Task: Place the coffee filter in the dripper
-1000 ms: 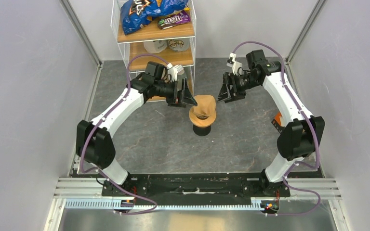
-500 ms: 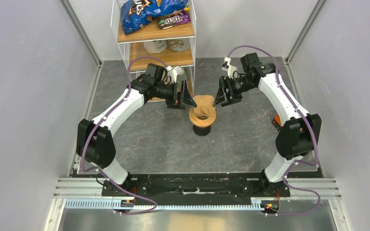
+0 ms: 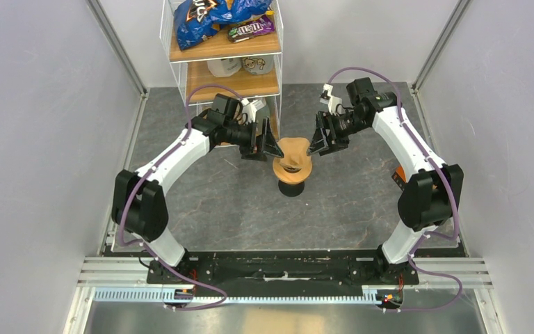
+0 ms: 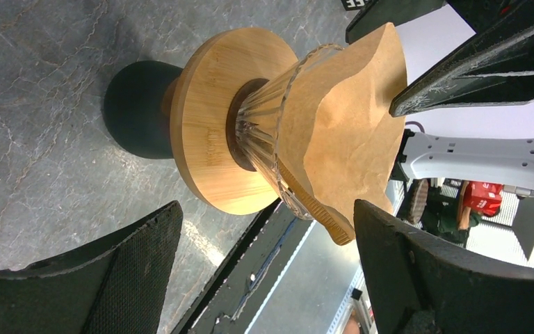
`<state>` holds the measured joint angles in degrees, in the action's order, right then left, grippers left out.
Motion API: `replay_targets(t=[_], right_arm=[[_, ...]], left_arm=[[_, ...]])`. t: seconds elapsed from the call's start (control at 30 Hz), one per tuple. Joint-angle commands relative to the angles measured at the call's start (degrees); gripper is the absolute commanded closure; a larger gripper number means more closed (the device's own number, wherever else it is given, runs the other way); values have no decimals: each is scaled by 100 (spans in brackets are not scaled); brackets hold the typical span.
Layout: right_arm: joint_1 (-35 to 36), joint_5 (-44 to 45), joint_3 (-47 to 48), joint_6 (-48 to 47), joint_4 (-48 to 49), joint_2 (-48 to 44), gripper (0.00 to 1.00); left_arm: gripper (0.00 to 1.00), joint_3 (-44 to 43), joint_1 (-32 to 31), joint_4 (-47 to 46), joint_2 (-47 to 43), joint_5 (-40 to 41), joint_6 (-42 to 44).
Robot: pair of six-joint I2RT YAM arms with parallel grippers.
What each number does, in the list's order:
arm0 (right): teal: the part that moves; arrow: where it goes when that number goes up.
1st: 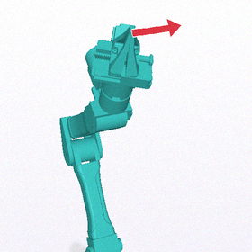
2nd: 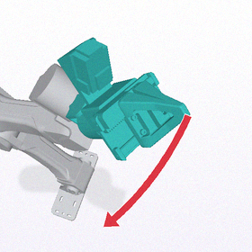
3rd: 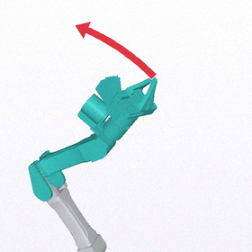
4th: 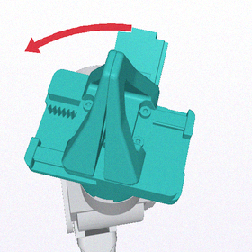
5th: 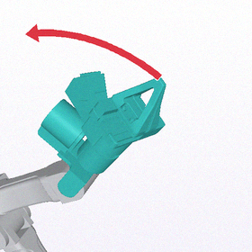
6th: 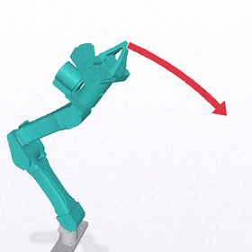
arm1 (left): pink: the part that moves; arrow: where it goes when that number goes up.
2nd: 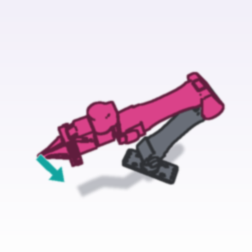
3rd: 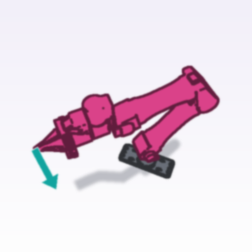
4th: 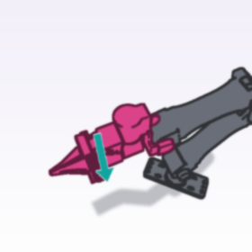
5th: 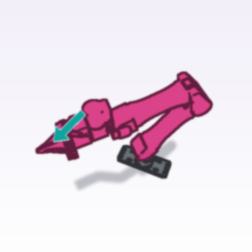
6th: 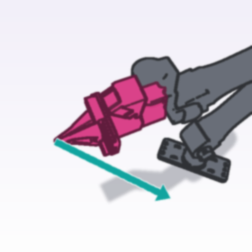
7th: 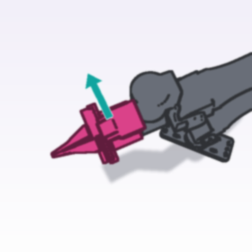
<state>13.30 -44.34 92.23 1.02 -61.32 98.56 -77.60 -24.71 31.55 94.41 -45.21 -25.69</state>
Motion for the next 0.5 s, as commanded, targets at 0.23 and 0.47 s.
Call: replay_targets(t=[0.23,0.47], right_arm=[[28,-93,-59,-54,57,84,26],[34,-102,-55,-54,44,110,27]], left_arm=[[3,-22,32,-96,148,-181,-48],[3,-9,35,-96,144,-180,-28]])
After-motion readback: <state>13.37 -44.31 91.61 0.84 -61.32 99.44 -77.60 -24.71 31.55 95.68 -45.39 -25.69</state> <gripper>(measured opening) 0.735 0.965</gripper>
